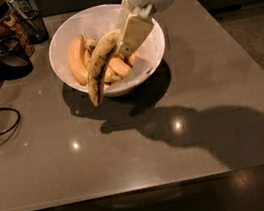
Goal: Pick banana from white bowl
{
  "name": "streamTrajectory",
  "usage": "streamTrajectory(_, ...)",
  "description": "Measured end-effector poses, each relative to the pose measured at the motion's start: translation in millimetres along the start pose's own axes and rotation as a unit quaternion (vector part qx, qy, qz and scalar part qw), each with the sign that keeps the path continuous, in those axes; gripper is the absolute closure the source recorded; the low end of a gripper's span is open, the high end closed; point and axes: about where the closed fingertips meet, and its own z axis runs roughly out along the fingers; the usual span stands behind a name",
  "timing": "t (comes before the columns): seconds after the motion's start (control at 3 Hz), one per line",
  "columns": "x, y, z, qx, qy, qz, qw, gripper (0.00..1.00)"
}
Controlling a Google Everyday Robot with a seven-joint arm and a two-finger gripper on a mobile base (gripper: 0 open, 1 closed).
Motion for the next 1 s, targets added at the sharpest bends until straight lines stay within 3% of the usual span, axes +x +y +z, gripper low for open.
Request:
streamTrajectory(0.33, -1, 16, -12, 0.007, -0.011, 0.001, 0.9999, 1.00)
streamTrajectory(1.0, 14, 59, -40, 0.040, -0.047, 0.034, 0.9975, 1.00)
